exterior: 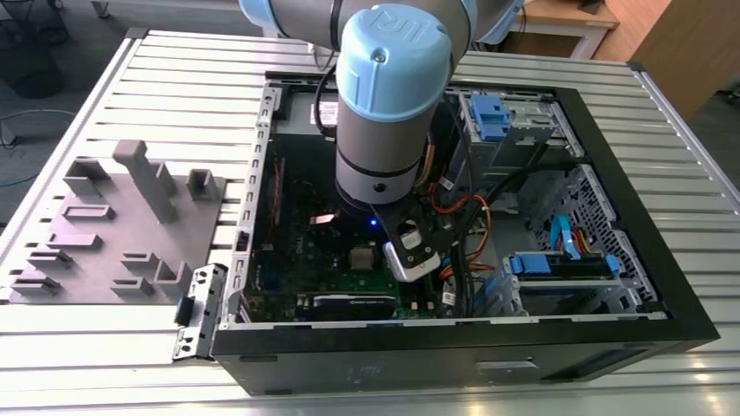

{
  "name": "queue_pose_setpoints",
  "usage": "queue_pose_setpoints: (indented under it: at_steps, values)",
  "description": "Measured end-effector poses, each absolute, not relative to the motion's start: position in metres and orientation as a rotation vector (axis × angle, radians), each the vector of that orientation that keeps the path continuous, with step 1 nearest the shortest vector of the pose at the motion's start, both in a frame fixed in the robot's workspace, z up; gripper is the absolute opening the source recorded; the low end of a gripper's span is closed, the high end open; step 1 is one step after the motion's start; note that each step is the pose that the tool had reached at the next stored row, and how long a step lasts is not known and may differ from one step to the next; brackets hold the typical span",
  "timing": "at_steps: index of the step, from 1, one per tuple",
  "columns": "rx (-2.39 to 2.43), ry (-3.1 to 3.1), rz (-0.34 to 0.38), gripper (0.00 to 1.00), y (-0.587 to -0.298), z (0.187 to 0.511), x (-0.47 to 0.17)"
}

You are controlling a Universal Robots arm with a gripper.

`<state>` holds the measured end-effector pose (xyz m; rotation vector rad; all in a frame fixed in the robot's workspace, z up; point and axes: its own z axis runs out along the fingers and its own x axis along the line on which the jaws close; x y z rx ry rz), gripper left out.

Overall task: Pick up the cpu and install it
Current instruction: 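Place the cpu into insertion slot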

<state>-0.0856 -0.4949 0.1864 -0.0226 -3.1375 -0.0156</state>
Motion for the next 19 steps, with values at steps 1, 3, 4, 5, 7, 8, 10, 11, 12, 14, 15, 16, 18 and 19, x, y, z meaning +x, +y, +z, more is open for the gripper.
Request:
queue_pose_setpoints:
  at_steps: [1, 3, 4, 5, 7, 8, 10, 11, 12, 14, 15, 16, 18, 19]
  values:
    - [-0.023, -3.137, -0.016, 0.47, -0.495, 0.186, -0.086]
    - [-0.023, -3.137, -0.016, 0.47, -0.495, 0.186, -0.086]
    - [-0.023, -3.138, -0.016, 0.47, -0.495, 0.186, -0.086]
    - [-0.023, -3.137, -0.016, 0.49, -0.495, 0.186, -0.086]
    - [-0.023, -3.139, -0.02, 0.54, -0.495, 0.185, -0.085]
    - [-0.023, -3.138, -0.019, 0.6, -0.495, 0.185, -0.086]
    - [-0.023, -3.138, -0.016, 0.6, -0.495, 0.186, -0.086]
    - [-0.023, -3.138, -0.016, 0.6, -0.495, 0.186, -0.086]
    - [-0.023, -3.138, -0.016, 0.6, -0.495, 0.186, -0.086]
    - [-0.023, -3.137, -0.016, 0.6, -0.495, 0.188, -0.086]
    - [-0.023, -3.137, -0.016, 0.6, -0.495, 0.191, -0.086]
    - [-0.023, -3.137, -0.015, 0.6, -0.495, 0.194, -0.086]
    - [-0.023, -3.138, -0.016, 0.6, -0.495, 0.2, -0.086]
    - [-0.023, -3.137, -0.016, 0.6, -0.495, 0.203, -0.086]
